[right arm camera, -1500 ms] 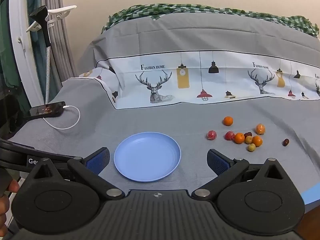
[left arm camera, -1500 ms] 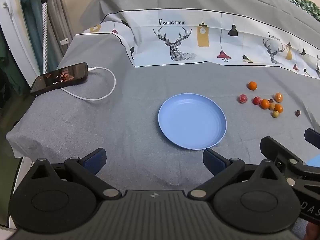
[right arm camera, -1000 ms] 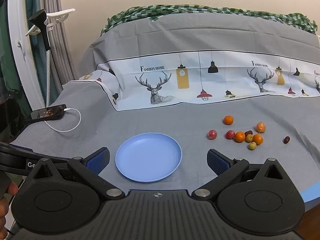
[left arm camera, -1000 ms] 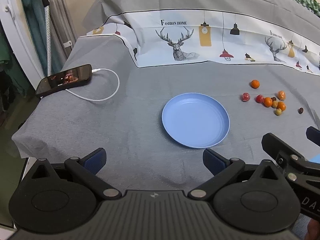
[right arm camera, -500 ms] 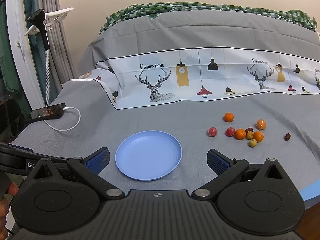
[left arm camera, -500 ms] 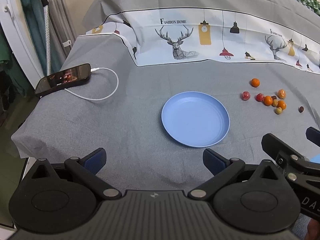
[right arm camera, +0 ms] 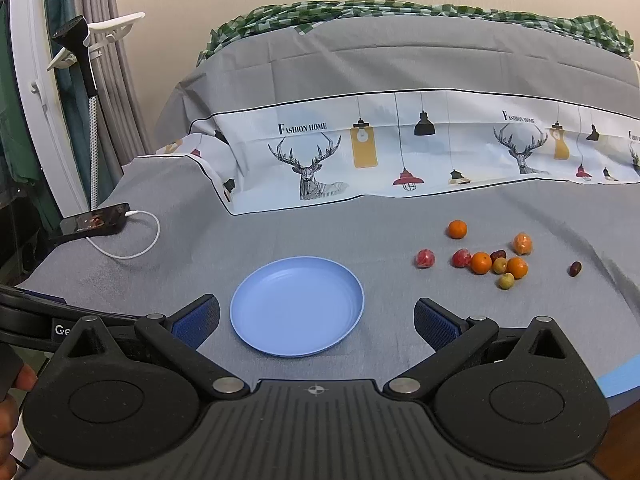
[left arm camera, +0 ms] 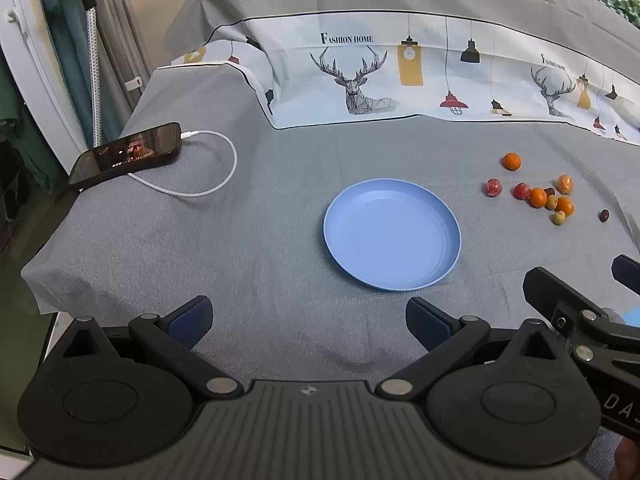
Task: Organize fruits
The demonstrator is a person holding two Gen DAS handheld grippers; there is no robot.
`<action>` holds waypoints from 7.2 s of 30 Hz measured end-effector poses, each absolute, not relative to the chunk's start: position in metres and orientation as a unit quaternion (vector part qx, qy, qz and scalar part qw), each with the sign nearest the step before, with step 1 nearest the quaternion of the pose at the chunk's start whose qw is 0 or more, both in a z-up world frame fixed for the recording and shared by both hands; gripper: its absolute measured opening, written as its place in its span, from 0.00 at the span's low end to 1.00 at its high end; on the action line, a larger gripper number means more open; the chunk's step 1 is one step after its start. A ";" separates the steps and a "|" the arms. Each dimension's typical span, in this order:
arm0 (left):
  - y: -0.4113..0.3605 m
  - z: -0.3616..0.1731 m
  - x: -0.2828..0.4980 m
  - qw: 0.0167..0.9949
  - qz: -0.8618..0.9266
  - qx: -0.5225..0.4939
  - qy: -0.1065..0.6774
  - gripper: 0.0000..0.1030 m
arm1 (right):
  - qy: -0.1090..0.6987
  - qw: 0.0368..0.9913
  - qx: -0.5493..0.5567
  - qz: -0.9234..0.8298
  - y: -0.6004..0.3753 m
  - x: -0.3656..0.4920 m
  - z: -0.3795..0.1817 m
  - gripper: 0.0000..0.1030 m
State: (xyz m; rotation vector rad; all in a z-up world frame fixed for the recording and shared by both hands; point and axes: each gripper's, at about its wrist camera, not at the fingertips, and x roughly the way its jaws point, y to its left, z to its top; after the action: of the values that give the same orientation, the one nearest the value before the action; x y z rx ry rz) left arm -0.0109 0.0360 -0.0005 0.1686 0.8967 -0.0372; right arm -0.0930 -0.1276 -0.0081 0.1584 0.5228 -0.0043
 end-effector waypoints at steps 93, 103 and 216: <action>0.026 0.025 -0.043 0.899 -0.141 0.026 0.414 0.32 | 0.209 0.969 0.132 0.019 -0.159 -0.148 0.008 0.22; 0.045 0.026 -0.061 0.906 -0.138 0.001 0.400 0.32 | 0.204 0.973 0.102 0.034 -0.133 -0.161 0.013 0.22; 0.058 -0.023 -0.006 0.894 -0.050 0.042 0.443 1.00 | 0.266 0.962 0.052 0.028 -0.116 -0.099 -0.009 0.99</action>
State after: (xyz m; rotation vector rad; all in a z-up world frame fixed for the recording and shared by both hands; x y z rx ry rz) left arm -0.0062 0.0578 -0.0230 0.0863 0.9192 -0.1031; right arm -0.0995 -0.1161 -0.0092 0.1059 0.5380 0.0564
